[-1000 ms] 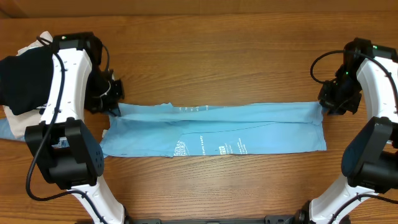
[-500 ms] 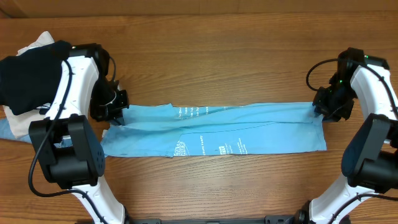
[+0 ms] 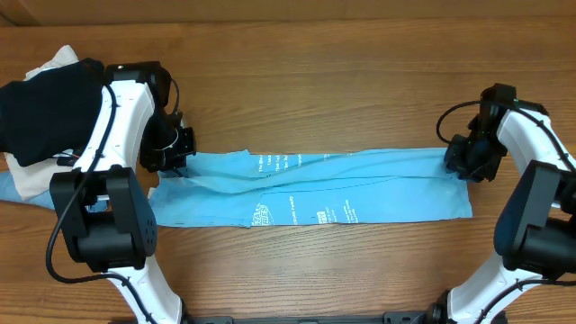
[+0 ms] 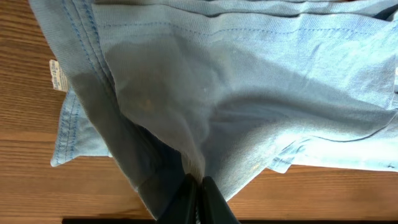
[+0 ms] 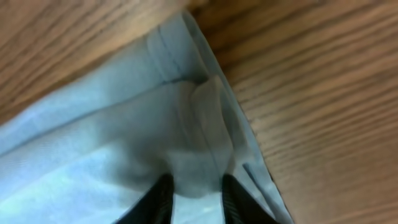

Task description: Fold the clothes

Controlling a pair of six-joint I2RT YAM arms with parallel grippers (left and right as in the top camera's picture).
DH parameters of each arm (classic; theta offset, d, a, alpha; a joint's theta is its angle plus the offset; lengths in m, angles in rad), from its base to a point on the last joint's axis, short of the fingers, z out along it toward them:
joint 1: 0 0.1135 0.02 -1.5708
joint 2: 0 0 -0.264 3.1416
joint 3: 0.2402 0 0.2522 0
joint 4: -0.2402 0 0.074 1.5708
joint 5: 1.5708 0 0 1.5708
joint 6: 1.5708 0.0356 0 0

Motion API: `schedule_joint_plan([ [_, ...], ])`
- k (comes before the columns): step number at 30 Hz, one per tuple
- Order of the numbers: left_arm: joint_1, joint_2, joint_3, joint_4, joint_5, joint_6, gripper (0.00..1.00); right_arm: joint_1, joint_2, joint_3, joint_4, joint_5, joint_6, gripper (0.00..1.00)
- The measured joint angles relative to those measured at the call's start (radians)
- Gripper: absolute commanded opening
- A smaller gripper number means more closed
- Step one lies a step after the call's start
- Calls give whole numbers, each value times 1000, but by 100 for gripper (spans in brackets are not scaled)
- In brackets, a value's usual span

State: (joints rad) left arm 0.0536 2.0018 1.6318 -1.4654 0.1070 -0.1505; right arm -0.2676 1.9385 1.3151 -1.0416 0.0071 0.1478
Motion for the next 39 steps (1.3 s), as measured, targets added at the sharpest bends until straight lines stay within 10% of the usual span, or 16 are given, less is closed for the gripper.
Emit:
schedule_joint_plan([
  [15,-2,0,-2,-105,-45,0,4,-37,0,67,-332,2,32,4],
  [39,-8,0,-69,-89,-147,-47,9,-53,0,86,-385,27,37,4],
])
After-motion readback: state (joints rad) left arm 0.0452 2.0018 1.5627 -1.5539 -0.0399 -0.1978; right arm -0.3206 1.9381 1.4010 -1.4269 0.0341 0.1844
